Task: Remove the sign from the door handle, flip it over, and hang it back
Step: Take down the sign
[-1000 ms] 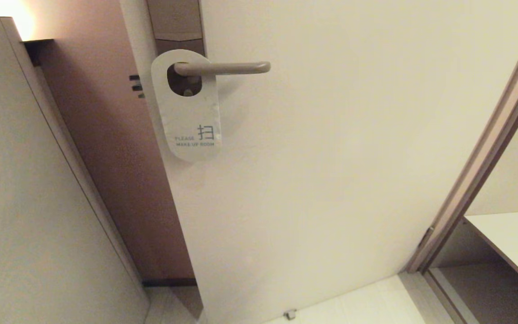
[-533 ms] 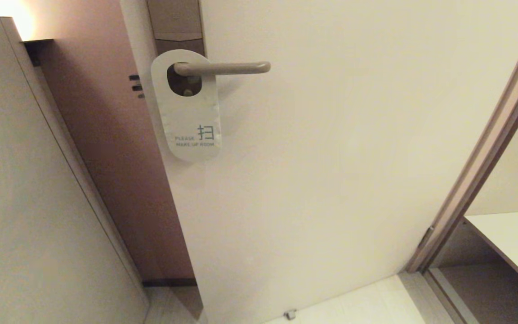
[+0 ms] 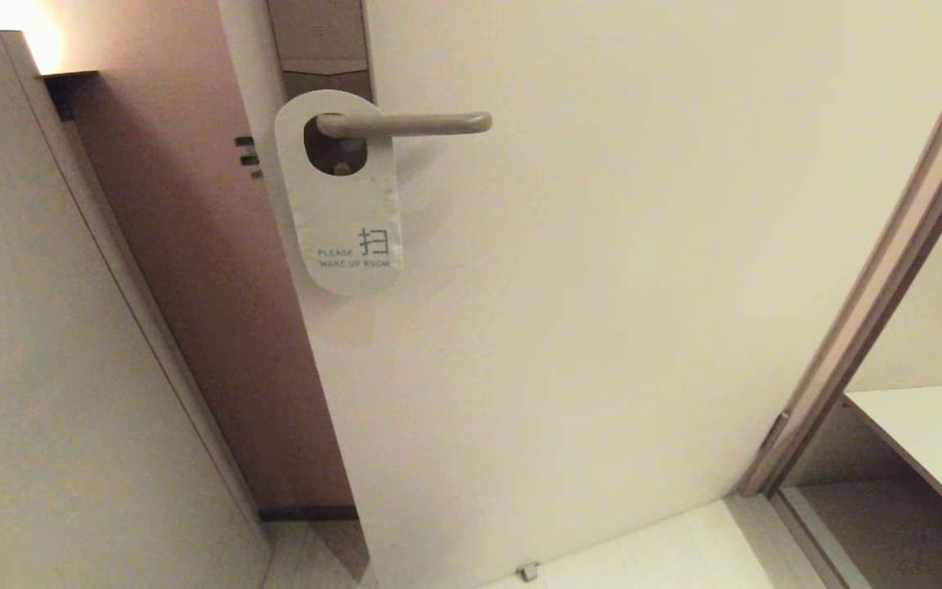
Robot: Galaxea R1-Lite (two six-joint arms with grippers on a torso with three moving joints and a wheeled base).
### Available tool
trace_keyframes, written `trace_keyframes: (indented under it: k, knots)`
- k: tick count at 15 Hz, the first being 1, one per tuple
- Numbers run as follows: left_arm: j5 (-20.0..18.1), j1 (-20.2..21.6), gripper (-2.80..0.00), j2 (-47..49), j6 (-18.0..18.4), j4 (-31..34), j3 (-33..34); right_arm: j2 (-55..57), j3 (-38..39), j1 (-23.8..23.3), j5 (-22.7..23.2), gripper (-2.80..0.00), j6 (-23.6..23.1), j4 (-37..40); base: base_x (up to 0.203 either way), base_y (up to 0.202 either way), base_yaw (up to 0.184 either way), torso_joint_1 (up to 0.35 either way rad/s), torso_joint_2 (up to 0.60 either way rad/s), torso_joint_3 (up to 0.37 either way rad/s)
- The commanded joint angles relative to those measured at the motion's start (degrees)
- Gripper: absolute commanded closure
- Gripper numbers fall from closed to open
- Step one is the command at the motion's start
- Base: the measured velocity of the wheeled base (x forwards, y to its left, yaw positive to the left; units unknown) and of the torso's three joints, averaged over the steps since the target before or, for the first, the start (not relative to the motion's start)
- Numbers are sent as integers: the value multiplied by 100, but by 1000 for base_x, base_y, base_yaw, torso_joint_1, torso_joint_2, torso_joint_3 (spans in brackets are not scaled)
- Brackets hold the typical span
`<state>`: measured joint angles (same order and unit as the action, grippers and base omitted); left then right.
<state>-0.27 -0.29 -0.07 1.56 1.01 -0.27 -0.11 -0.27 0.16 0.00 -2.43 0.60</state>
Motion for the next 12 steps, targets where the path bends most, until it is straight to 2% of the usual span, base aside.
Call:
trace_keyframes:
  k: [1, 4, 7, 10, 12]
  knots:
    - [-9, 3, 0, 7, 28, 4, -8, 11, 0, 2, 0, 0, -4, 2, 0, 0, 0, 0, 0, 0]
    - [-128, 3, 0, 7, 150, 5, -142, 11, 0, 2, 0, 0, -4, 2, 0, 0, 0, 0, 0, 0]
    - [-341, 3, 0, 155, 136, 76, -588, 11, 0, 2, 0, 0, -4, 2, 0, 0, 0, 0, 0, 0]
    - [-363, -21, 0, 946, 131, 24, -1210, 11, 0, 2, 0, 0, -4, 2, 0, 0, 0, 0, 0, 0]
    - [-359, -214, 0, 1676, 121, -90, -1800, 11, 0, 2, 0, 0, -4, 2, 0, 0, 0, 0, 0, 0]
